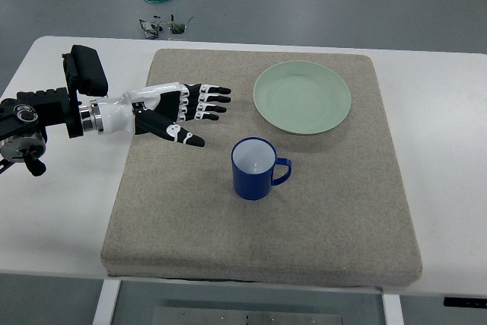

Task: Place cup left of plate with left hand
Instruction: 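Wrap the left hand fingers around the blue mug body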

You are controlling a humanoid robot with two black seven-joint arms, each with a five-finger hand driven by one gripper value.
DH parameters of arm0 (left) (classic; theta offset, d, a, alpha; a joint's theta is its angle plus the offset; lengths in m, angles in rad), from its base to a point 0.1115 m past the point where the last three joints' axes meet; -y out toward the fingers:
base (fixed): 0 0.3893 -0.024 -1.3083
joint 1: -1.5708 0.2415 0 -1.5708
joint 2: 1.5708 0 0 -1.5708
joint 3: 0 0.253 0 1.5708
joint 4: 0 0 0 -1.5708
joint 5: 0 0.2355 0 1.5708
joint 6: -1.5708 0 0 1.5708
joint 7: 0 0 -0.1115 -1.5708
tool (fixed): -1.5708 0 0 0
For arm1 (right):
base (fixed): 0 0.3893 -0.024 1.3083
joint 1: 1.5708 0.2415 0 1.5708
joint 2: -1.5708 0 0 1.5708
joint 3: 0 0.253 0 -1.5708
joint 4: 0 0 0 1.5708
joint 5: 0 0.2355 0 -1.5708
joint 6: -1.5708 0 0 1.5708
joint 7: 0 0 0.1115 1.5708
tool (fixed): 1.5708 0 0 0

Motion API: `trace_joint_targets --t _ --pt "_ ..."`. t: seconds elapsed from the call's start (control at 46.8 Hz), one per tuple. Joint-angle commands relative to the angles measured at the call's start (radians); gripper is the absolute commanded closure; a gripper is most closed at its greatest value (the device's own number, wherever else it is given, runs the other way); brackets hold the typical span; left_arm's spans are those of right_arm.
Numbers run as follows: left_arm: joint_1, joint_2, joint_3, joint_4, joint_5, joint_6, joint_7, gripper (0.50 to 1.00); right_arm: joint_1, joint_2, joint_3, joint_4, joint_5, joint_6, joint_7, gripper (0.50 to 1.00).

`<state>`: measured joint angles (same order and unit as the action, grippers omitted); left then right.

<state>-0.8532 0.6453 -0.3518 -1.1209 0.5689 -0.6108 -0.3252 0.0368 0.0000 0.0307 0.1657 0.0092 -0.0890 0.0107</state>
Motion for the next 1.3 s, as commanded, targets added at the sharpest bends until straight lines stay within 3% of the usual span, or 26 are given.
trace_joint_targets --t 0.0,1.281 --pt "0.011 -0.001 0.004 -0.019 0.008 0.0 0.0 0.506 0.0 0.0 0.0 0.0 0.0 0.0 0.0 0.566" --pt "0.071 -0.171 0.004 0.056 0.095 0.0 0.002 0.506 0.0 0.0 0.0 0.0 0.0 0.0 0.0 0.566"
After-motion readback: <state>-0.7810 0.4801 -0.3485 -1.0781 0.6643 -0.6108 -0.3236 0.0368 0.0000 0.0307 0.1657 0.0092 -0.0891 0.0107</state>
